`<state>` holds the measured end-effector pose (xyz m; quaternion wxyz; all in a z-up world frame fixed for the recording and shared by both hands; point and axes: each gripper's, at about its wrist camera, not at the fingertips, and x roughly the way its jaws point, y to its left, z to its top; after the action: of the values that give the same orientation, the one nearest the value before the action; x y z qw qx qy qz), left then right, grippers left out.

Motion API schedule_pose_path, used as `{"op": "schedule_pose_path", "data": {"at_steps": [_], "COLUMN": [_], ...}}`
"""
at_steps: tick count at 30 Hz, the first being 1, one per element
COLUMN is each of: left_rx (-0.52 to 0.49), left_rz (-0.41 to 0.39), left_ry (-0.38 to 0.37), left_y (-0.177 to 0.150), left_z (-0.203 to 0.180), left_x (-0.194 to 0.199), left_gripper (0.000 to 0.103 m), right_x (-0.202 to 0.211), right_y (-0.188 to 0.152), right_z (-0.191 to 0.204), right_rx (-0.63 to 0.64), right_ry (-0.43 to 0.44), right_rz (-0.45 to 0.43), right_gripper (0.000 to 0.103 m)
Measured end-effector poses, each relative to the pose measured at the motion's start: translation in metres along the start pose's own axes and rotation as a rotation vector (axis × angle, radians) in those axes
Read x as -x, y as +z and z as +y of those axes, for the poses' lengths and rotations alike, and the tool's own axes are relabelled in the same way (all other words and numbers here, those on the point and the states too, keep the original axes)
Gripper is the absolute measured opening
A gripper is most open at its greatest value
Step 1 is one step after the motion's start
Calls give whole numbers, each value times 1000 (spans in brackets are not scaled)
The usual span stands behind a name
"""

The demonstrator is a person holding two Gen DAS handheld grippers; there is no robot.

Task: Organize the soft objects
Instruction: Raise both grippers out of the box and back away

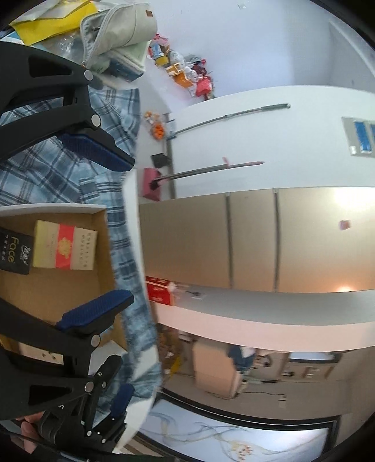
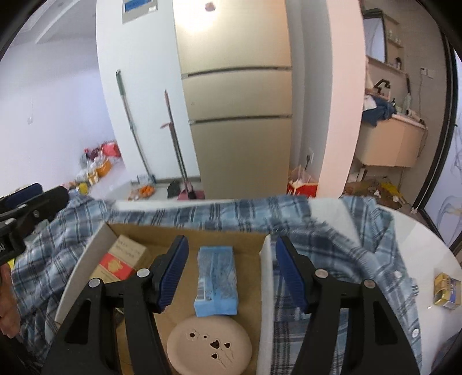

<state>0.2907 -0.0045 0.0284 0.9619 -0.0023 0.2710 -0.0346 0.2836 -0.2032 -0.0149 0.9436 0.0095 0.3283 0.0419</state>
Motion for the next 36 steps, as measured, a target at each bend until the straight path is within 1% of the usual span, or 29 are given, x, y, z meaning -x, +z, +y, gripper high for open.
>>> {"op": "schedule_pose_path", "data": {"at_steps": [1, 2, 3, 4, 6, 8, 9, 10, 12, 13, 15, 17, 19, 20, 23, 26, 29, 31, 33, 34, 36], "left_rx": [7, 18, 21, 21, 11, 3, 5, 15, 37, 45, 30, -17, -37, -32, -18, -7, 0, 33, 53, 51, 37], "left_rz": [-15, -47, -63, -87, -130, -169, -181, -198, -205, -224, -262, -285, -307, -308, -295, -281, -279, -292, -282, -271, -259], "left_ry": [-3, -4, -1, 3, 16, 21, 19, 23, 35, 19, 6, 57, 72, 74, 41, 24, 33, 52, 33, 19, 38], "left_y": [1, 3, 4, 5, 7, 8, 8, 9, 13, 16, 18, 19, 19, 19, 21, 23, 26, 27, 30, 31, 32], "left_z": [1, 2, 1, 1, -1, -3, -4, -3, -2, -2, -5, -11, -15, -15, -15, -15, -19, -19, -19, -19, -20], "left_x": [4, 11, 14, 18, 27, 35, 38, 43, 50, 60, 72, 82, 89, 91, 95, 101, 107, 111, 114, 117, 126], "left_gripper": [86, 86, 86, 87, 92, 101, 103, 103, 103, 103, 103, 103, 103, 103, 103, 103, 103, 103, 103, 103, 103], "right_x": [6, 11, 18, 23, 30, 34, 36, 38, 44, 47, 56, 65, 71, 74, 86, 98, 107, 116, 123, 127, 138], "right_y": [2, 3, 4, 6, 9, 12, 13, 14, 16, 17, 19, 22, 25, 26, 29, 31, 33, 33, 35, 35, 32], "right_z": [2, 4, 5, 5, 4, 3, 3, 2, 2, 2, -1, -2, 1, 4, 12, 17, 22, 26, 27, 26, 24], "right_rx": [14, 26, 32, 29, 19, 13, 11, 10, 13, 14, 3, -17, -17, -8, 15, 19, 22, 35, 45, 41, 20], "right_ry": [-47, -79, -92, -92, -84, -76, -77, -82, -94, -98, -97, -107, -147, -147, -129, -118, -118, -121, -139, -140, -129], "right_rz": [-35, -71, -116, -140, -165, -183, -194, -203, -222, -230, -255, -268, -252, -249, -258, -265, -266, -273, -281, -286, -298], "right_gripper": [73, 81, 93, 96, 96, 97, 99, 99, 99, 100, 100, 100, 102, 102, 102, 102, 102, 102, 102, 102, 102]}}
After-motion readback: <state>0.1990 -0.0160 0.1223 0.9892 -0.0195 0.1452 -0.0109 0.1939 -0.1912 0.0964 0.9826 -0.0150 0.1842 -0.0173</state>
